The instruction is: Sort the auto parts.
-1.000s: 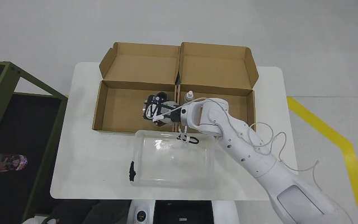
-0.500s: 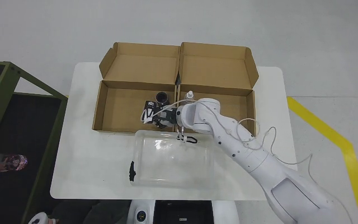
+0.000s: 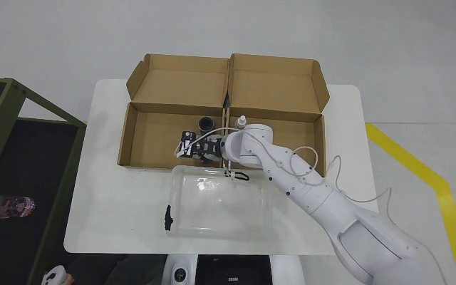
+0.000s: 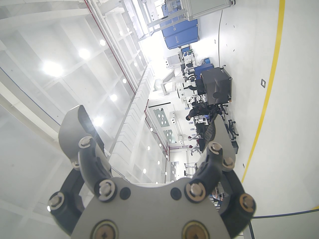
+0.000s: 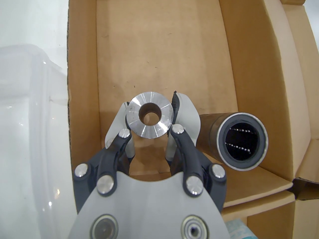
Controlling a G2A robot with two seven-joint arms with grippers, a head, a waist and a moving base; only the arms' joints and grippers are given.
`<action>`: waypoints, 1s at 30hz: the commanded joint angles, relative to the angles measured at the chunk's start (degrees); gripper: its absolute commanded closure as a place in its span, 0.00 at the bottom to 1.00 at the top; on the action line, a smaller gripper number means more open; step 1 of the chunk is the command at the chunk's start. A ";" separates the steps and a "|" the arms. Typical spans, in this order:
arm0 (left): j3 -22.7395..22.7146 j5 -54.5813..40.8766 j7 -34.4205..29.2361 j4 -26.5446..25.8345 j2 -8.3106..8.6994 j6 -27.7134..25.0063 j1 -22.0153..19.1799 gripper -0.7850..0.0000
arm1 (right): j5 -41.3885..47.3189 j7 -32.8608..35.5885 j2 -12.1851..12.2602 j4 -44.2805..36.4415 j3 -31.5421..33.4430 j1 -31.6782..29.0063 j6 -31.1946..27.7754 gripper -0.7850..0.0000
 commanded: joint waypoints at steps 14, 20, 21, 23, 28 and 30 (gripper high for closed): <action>0.00 0.00 0.00 0.00 0.00 0.00 0.00 0.00 | -1.81 1.35 -1.58 2.55 -0.57 1.06 0.12 0.77; 0.00 0.00 0.00 0.00 0.00 0.00 0.00 0.00 | -2.17 1.69 -1.93 2.95 -0.34 1.02 -0.26 0.69; 0.00 0.00 0.00 0.00 0.00 0.00 0.00 0.00 | -2.22 1.67 -1.98 2.91 -0.28 1.01 -0.26 0.67; 0.00 0.00 0.00 0.00 0.00 0.00 0.00 0.00 | -2.40 1.63 -2.05 2.94 -0.15 0.92 -0.29 0.65; 0.00 0.00 0.00 0.00 0.00 0.00 0.00 0.00 | -2.77 1.70 -2.20 2.74 0.21 0.67 -0.55 0.61; 0.00 0.00 0.00 0.00 0.00 0.00 0.00 0.00 | -2.75 1.47 -2.23 2.57 0.45 0.52 -0.73 0.61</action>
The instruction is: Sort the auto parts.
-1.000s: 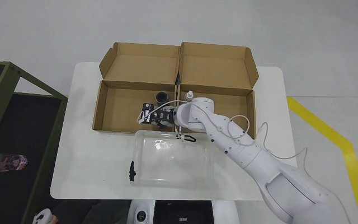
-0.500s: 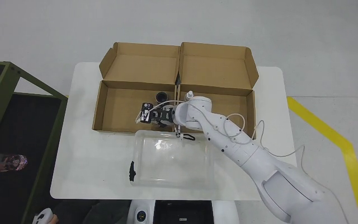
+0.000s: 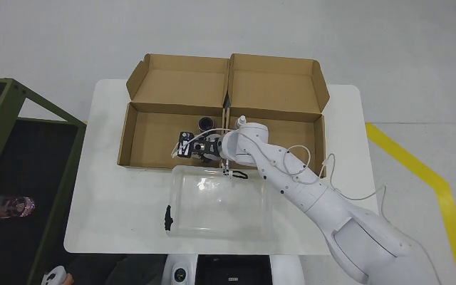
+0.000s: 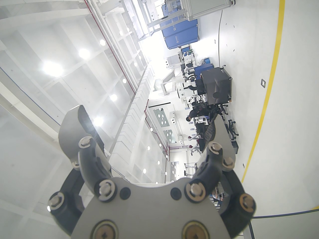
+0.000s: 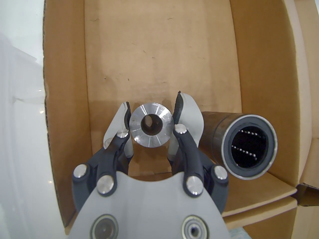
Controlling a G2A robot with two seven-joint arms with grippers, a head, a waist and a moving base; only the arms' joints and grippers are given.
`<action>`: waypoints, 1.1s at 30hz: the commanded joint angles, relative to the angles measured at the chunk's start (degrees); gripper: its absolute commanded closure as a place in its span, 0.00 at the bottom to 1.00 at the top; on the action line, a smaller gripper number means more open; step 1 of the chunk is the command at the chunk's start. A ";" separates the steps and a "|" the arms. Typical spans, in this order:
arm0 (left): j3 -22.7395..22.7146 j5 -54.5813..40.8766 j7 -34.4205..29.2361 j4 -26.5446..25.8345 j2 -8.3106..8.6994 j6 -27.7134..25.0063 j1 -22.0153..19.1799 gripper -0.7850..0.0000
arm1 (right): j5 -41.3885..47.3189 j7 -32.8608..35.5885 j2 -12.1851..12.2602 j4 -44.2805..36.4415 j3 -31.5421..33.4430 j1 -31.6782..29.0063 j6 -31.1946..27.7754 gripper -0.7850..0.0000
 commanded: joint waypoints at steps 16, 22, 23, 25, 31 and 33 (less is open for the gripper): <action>0.00 0.00 0.00 0.00 0.00 0.00 0.00 0.00 | 0.04 -2.26 1.03 -8.00 5.25 -0.99 -1.90 0.62; 0.00 0.00 0.00 0.00 0.00 0.00 0.00 0.00 | 1.11 -2.28 2.39 -14.53 9.31 -3.52 -3.16 0.60; 0.00 0.00 0.00 0.00 0.00 0.00 0.00 0.00 | 1.19 -2.17 2.67 -15.83 10.06 -4.17 -3.38 0.60; 0.00 0.00 0.00 0.00 0.00 0.00 0.00 0.00 | 1.24 -1.97 3.29 -18.49 11.54 -5.81 -3.87 0.59; 0.00 0.00 0.00 0.00 0.00 0.00 0.00 0.00 | 1.25 -2.11 5.51 -26.78 17.06 -12.56 -5.89 0.57; 0.00 0.00 0.00 0.00 0.00 0.00 0.00 0.00 | 1.03 -2.76 6.33 -29.52 19.05 -15.25 -7.27 0.56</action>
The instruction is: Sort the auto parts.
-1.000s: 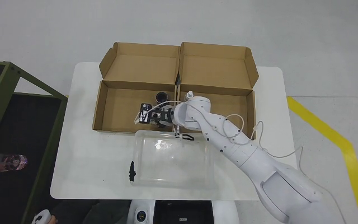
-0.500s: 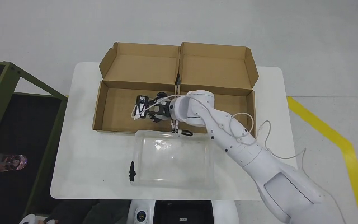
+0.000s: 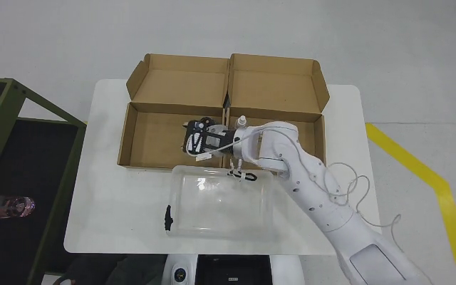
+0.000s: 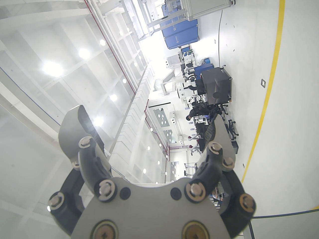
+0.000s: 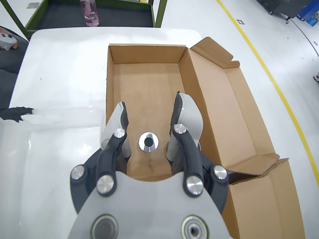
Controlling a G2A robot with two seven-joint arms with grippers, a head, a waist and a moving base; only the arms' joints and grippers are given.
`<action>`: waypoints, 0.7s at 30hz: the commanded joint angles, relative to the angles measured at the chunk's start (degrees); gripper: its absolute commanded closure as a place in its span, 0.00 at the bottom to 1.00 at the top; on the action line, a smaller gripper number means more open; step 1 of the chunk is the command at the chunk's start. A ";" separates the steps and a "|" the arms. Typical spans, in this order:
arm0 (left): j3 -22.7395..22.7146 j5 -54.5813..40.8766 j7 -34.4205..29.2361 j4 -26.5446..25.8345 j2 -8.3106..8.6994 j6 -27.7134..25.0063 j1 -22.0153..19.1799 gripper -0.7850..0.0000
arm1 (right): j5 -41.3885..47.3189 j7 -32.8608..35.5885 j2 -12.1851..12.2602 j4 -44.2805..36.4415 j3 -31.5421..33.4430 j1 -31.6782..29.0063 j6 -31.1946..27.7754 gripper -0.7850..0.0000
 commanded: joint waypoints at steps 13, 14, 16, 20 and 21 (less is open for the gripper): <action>0.00 0.00 0.00 0.00 0.00 0.00 0.00 0.00 | -6.58 -7.28 5.16 -15.07 14.78 -18.88 -6.15 0.54; 0.00 0.00 0.00 0.00 0.00 0.00 0.00 0.00 | -6.88 -8.33 5.50 -15.66 16.02 -20.27 -6.66 0.53; 0.00 0.00 0.00 0.00 0.00 0.00 0.00 0.00 | -7.91 -10.33 6.14 -16.76 18.57 -22.87 -7.30 0.53; 0.00 0.00 0.00 0.00 0.00 0.00 0.00 0.00 | -9.81 -14.84 7.25 -17.90 23.65 -27.80 -7.08 0.51; 0.00 0.00 0.00 0.00 0.00 0.00 0.00 0.00 | -10.37 -15.96 7.50 -18.16 24.90 -28.91 -6.88 0.51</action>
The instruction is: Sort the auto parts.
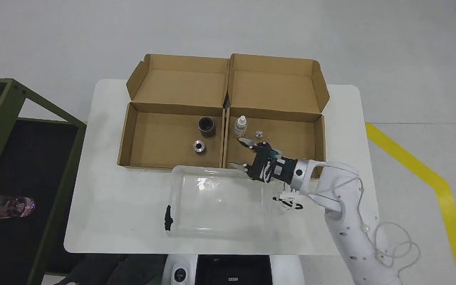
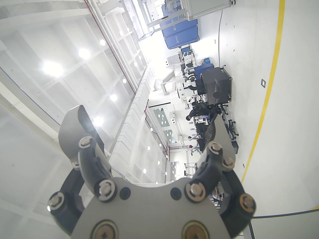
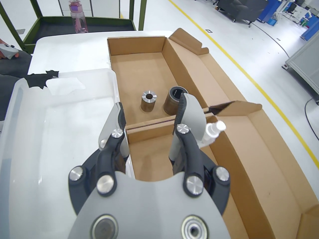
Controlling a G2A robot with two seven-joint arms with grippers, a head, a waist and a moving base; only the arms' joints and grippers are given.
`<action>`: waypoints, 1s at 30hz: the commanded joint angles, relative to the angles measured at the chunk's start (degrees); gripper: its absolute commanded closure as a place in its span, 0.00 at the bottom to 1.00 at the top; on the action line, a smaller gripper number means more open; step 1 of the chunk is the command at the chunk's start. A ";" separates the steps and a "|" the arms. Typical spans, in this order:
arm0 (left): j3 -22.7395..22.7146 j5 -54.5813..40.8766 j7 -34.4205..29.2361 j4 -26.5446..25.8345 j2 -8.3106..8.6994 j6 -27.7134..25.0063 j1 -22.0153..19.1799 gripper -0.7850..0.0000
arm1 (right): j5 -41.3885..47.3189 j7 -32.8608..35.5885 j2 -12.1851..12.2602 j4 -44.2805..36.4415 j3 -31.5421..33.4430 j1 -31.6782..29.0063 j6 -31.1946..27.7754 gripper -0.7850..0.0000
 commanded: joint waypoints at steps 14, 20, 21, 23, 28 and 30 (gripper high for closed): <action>0.00 0.00 0.00 0.00 0.00 0.00 0.00 0.00 | -4.76 -14.32 2.78 -0.30 15.76 -10.80 4.24 0.39; 0.00 0.00 0.00 0.00 0.00 0.00 0.00 0.00 | -1.79 -16.11 3.41 1.38 20.84 -12.81 6.17 0.32; 0.00 0.00 0.00 0.00 0.00 0.00 0.00 0.00 | -1.42 -16.18 3.53 1.43 21.76 -13.15 6.48 0.31; 0.00 0.00 0.00 0.00 0.00 0.00 0.00 0.00 | -0.59 -16.35 3.74 1.68 23.28 -13.75 6.72 0.29; 0.00 0.00 0.00 0.00 0.00 0.00 0.00 0.00 | 0.30 -16.77 4.22 1.47 26.27 -15.47 7.43 0.20; 0.00 0.00 0.00 0.00 0.00 0.00 0.00 0.00 | 0.78 -17.06 4.36 1.24 27.15 -16.42 7.56 0.06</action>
